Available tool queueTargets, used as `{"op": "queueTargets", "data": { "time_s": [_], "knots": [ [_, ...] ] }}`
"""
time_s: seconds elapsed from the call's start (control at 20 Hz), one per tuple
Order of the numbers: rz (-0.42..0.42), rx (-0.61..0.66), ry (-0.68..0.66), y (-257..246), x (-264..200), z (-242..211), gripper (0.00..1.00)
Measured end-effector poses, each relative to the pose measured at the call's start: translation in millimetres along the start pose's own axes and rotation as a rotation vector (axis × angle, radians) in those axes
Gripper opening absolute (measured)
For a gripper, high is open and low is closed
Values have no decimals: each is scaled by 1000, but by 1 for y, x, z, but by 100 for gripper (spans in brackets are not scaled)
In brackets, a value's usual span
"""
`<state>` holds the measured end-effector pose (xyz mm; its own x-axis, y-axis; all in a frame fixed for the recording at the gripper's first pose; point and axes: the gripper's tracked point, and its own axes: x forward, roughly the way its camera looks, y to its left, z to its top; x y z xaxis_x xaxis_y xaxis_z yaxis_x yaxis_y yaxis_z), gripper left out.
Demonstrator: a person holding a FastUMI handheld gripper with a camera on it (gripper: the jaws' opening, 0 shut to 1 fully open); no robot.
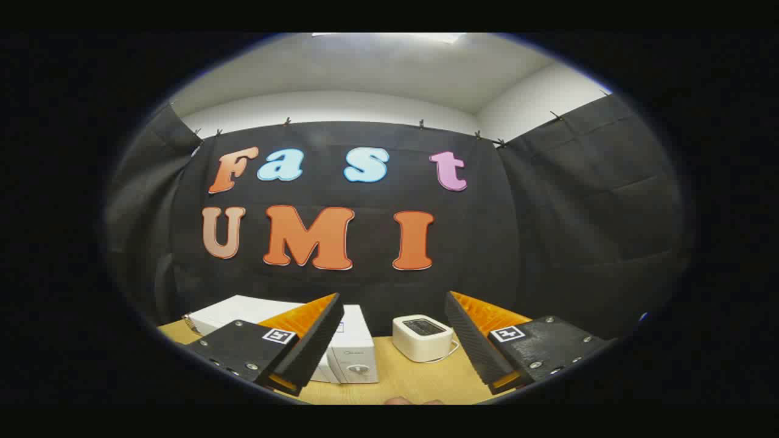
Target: Open the microwave, put the food inside, and close the microwave door.
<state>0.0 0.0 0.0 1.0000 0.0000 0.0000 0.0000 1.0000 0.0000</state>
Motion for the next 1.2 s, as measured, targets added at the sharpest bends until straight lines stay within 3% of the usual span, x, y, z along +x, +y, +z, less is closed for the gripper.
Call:
{"op": "queueTargets", "data": {
  "time_s": [0.7, 0.95, 1.2],
  "knots": [
    [1, 6, 18, 1, 5, -11, 100],
    [-5, 31, 78, 8, 6, -45, 100],
    [50, 26, 145, 39, 3, -89, 100]
  ]
}}
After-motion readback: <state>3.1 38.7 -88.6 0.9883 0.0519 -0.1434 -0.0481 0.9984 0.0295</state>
